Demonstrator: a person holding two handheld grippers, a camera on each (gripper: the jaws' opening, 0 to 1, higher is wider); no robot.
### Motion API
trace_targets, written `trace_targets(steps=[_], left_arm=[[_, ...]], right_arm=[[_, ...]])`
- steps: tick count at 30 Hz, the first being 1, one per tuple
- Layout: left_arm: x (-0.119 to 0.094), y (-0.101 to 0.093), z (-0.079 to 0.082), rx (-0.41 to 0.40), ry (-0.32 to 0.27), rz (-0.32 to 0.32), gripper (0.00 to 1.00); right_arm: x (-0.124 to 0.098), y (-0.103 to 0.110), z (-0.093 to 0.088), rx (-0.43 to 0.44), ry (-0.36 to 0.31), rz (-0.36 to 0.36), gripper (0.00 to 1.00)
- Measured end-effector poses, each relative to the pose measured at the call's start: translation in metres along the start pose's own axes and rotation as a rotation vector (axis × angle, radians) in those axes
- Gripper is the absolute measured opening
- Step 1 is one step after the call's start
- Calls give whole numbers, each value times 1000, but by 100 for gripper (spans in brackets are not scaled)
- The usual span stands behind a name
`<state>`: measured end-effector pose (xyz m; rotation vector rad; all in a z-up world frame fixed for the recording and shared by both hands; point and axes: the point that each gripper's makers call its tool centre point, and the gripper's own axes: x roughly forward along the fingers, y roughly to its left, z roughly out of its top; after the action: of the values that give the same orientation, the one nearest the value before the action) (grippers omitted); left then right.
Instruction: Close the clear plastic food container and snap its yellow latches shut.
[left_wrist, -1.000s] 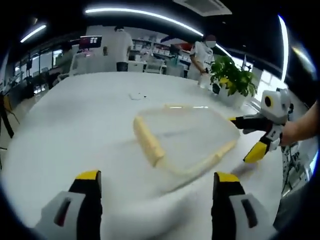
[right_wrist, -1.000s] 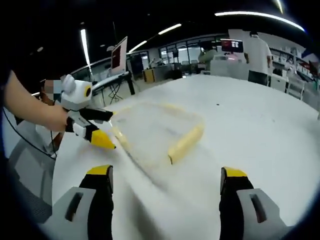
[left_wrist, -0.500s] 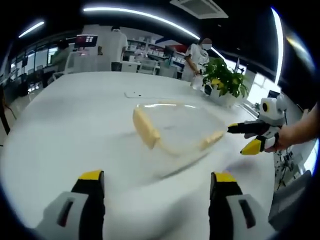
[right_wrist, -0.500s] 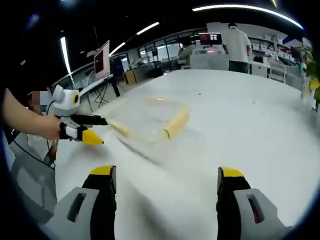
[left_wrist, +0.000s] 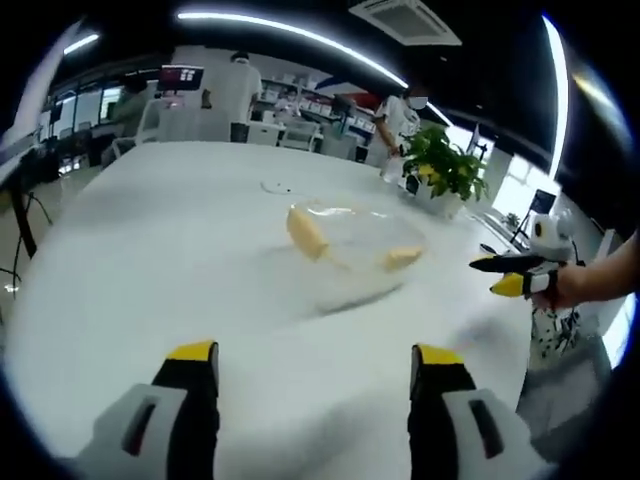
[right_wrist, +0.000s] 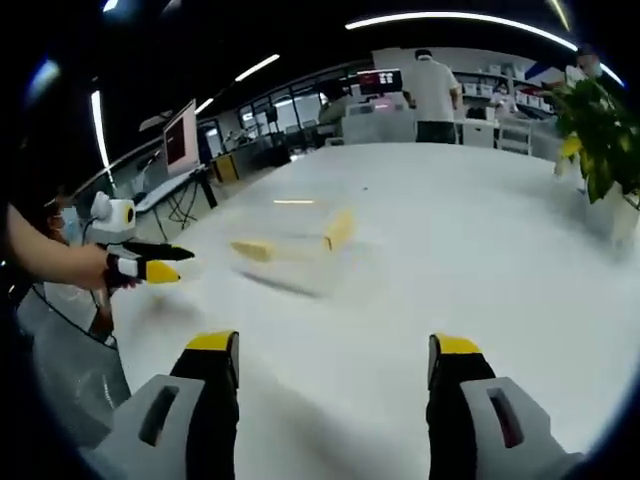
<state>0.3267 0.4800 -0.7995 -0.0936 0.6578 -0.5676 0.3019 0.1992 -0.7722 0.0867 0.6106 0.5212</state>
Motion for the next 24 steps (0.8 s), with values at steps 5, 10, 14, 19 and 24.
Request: trace_targets(steps=[5,10,14,19,24], left_arm=[[-27,-1,-6,-39,-15,-11,72],[-46,-3,-15,-26,-2,-19,71],[-62,-5,-19,-52,-18,-25,70],[-79,-13,-23,-110,-44,-48,69],[-95,-36,-37,-141,-60,-71,69]], right_arm=[[-22,7,-2,36,-14,-8,73],[-36,18,-4,49,-34,-15,73],[-47,29,-9,56,-48,-21,75],[-64,37,-14,58,-65,-21,77],[-79,42,-19,100,-94,-22,79]])
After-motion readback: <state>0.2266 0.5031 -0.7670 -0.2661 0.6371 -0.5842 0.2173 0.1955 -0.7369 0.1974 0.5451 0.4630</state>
